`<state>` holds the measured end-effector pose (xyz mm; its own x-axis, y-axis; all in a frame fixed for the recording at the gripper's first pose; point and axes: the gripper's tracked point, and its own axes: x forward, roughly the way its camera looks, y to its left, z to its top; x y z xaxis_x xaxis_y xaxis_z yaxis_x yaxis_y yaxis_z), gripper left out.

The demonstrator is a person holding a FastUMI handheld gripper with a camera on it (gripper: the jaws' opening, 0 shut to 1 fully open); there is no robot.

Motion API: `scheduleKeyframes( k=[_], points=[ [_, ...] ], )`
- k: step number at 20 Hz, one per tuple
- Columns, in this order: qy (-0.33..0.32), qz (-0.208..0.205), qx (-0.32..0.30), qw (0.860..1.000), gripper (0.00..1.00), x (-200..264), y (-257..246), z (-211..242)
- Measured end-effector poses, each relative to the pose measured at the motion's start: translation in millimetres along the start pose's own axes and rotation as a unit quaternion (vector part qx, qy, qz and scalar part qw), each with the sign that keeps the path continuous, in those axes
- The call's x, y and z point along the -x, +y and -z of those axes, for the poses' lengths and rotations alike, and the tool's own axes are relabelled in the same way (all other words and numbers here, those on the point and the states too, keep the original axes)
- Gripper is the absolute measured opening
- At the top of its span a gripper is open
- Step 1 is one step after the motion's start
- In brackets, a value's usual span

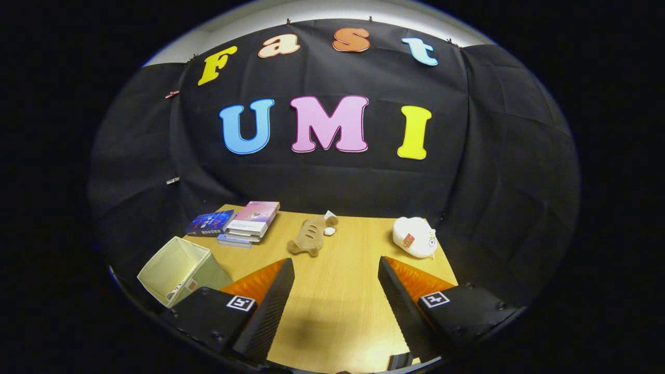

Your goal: Open the storage box then place both shoes into the box .Put the left shoe in first, then the right shoe, with the right side of both shoes facing outward in a uniform manner.

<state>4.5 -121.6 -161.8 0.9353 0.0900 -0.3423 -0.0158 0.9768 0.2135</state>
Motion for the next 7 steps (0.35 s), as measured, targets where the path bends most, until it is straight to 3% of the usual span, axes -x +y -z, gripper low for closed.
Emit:
scheduleKeyframes(
  k=[7],
  points=[
    [-0.045,0.003,0.021,0.999,0.99,21.2,8.7,-8.7]
  ],
)
